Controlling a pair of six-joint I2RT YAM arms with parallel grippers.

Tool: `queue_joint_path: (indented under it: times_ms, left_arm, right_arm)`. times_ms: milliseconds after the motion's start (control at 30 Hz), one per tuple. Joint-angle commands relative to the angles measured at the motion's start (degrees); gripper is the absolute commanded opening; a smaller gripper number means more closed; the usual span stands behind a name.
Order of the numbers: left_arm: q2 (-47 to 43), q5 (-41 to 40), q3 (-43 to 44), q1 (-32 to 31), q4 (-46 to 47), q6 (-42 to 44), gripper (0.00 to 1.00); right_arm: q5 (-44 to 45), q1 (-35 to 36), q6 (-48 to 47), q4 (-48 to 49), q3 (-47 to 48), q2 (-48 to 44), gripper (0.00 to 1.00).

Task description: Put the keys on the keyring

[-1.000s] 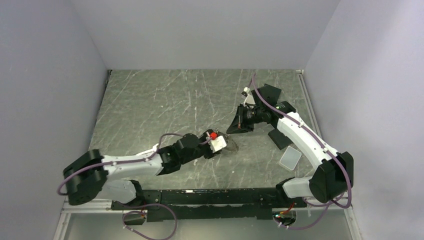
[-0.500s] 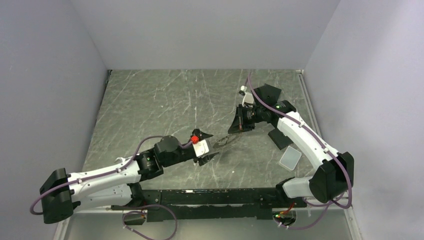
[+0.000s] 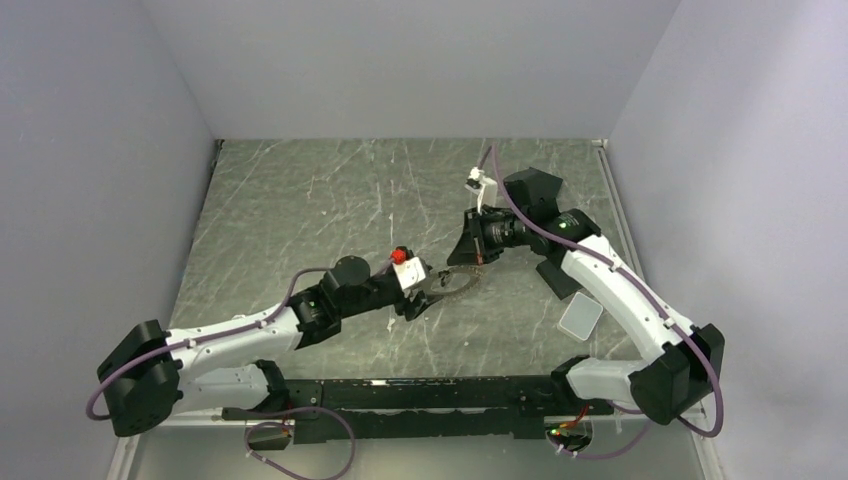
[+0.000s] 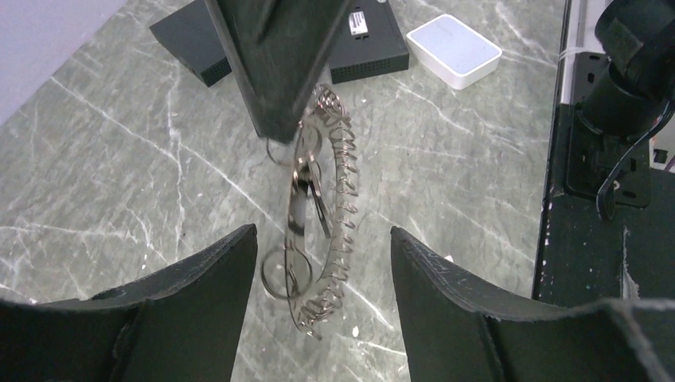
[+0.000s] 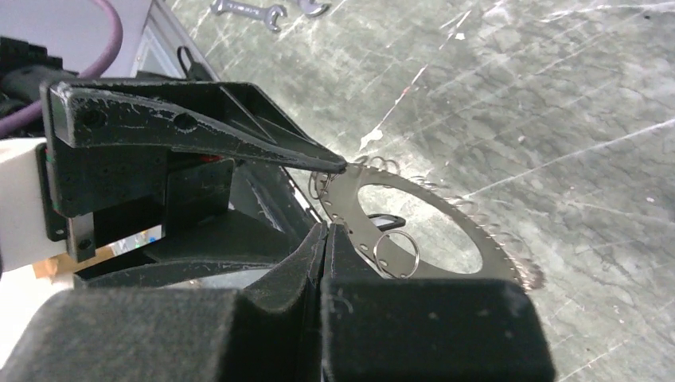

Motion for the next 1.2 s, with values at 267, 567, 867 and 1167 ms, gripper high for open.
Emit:
queue_joint_path:
  times_ms: [267, 567, 867, 1167]
  left_arm:
    - [2.05, 3.22, 4.61, 0.17, 4.2, -0.27, 0.48]
    - [1.05, 3.08, 4.03, 0.17, 2.34, 0.15, 0.23]
    - [-0.67, 1.79, 2.99, 0.16, 3.2, -0.13, 0.0]
    - [-2.06, -0.18, 2.13, 0.16, 4.11, -1.35, 0.0]
  right_arm:
    - [-2.19, 4.55, -5.32, 6.63, -0.36, -2.84, 0.0]
    - [-2.84, 4.6, -5.65, 9.19, -1.29, -4.76, 0.0]
    - [-3.91, 4.68, -4.98, 10.19, -1.72, -4.52, 0.0]
    - [-0.97, 4.69, -4.49, 8.19, 0.82, -3.22, 0.41]
